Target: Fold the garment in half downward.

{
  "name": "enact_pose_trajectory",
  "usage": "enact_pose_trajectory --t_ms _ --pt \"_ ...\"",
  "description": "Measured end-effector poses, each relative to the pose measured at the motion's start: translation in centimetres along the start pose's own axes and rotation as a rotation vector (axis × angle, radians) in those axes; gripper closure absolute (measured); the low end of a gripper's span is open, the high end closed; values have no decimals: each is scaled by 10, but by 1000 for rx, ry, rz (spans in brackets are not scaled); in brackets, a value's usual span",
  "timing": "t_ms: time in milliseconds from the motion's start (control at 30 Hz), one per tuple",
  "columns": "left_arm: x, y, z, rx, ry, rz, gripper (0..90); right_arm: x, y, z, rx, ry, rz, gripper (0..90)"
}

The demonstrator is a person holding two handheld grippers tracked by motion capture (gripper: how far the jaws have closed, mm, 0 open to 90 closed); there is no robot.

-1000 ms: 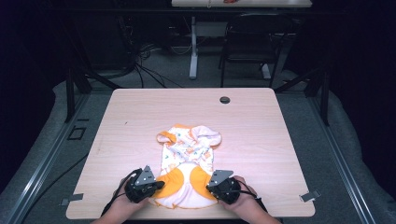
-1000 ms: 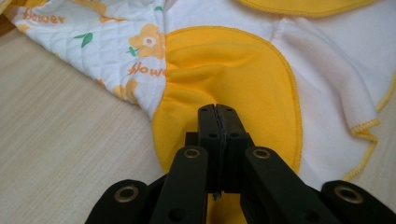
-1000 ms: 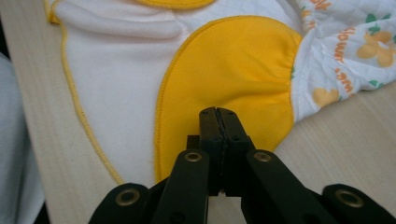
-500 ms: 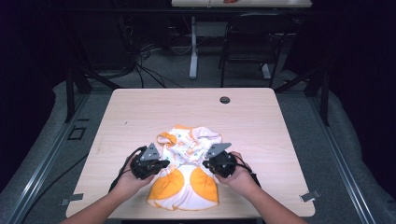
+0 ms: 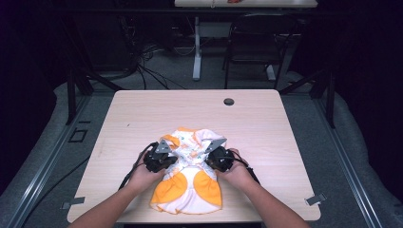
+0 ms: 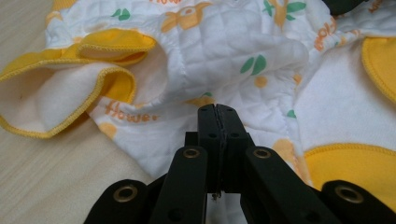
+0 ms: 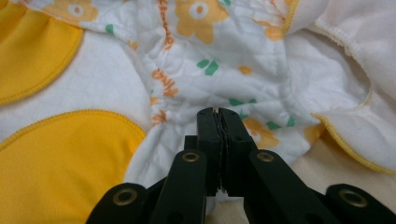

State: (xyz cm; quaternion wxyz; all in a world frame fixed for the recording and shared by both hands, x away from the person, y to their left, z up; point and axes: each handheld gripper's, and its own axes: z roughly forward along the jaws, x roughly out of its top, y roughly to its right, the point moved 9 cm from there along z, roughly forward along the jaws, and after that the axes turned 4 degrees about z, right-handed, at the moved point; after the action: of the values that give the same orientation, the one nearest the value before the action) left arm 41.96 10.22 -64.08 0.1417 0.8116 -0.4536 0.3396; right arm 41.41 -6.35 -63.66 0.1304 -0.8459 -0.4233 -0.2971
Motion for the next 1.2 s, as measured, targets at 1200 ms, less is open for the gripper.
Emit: enact_pose_trajectory --t_ms 1200 --pt "62 -78 2 72 45 -60 742 70 71 -1 -38 39 79 797"
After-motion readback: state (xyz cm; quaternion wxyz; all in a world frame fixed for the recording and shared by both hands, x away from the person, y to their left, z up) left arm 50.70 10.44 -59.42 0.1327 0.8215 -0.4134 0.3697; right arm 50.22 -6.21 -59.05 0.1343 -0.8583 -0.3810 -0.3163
